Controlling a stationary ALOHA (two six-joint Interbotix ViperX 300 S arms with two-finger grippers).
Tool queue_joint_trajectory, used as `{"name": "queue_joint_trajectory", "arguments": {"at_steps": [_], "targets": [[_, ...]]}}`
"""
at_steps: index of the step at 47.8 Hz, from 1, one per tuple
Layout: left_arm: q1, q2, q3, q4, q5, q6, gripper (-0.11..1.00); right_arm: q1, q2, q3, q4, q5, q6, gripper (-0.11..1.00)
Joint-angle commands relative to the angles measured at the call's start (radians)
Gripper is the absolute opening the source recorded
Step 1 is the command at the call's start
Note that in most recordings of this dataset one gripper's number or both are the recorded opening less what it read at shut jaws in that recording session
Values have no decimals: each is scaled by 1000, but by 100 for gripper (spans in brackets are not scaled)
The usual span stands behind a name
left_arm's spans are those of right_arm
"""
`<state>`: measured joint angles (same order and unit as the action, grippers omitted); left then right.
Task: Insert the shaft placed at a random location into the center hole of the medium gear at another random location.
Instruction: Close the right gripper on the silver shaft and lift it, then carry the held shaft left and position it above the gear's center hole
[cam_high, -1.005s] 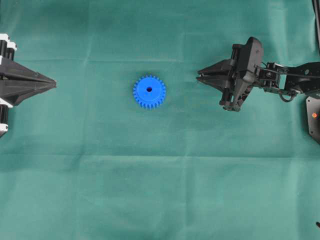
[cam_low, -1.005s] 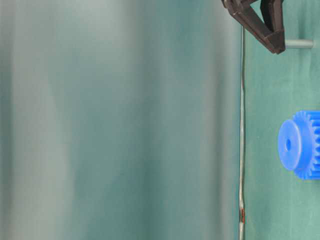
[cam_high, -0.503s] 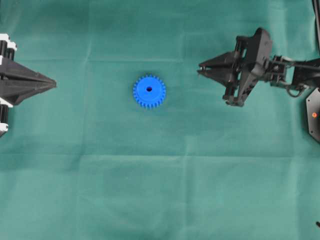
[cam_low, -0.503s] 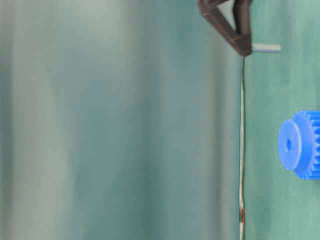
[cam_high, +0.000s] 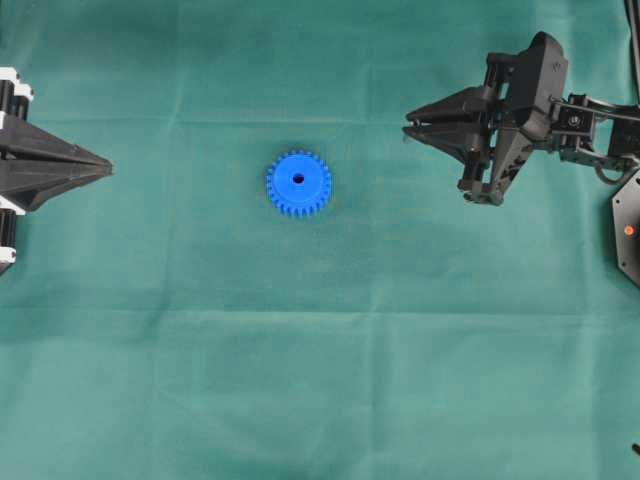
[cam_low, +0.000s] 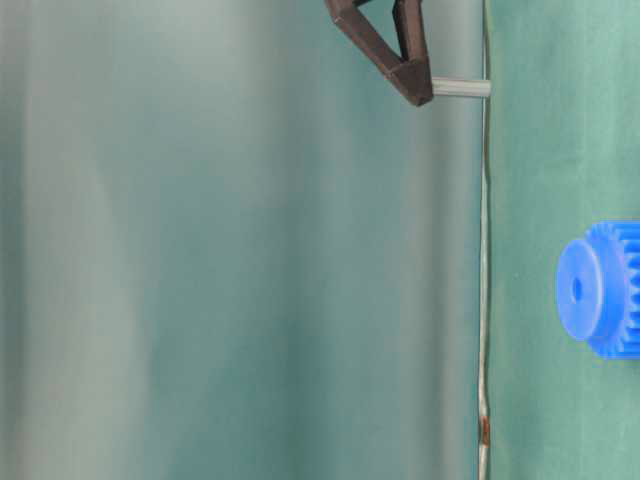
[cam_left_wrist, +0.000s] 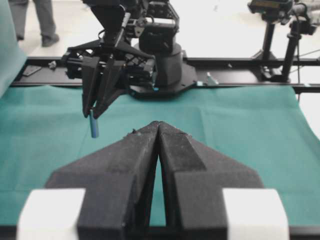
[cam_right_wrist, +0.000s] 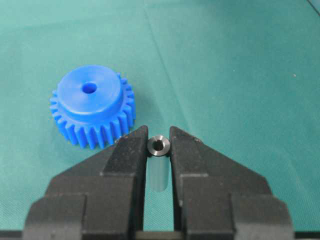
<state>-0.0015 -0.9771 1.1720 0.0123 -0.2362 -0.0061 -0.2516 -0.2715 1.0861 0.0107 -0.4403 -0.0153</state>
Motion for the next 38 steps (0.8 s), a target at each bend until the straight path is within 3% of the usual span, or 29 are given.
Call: {"name": "queue_joint_trajectory", "arguments": {"at_steps": [1, 22, 38], "targets": [[2, 5, -21, 2, -3, -2, 0, -3, -11, -23, 2, 3, -12, 13], [2, 6, -21, 2, 3, -9, 0, 2, 0, -34, 5, -2, -5, 13], [2, 6, -23, 2, 3, -9, 0, 60, 120, -153, 8, 5, 0, 13]]}}
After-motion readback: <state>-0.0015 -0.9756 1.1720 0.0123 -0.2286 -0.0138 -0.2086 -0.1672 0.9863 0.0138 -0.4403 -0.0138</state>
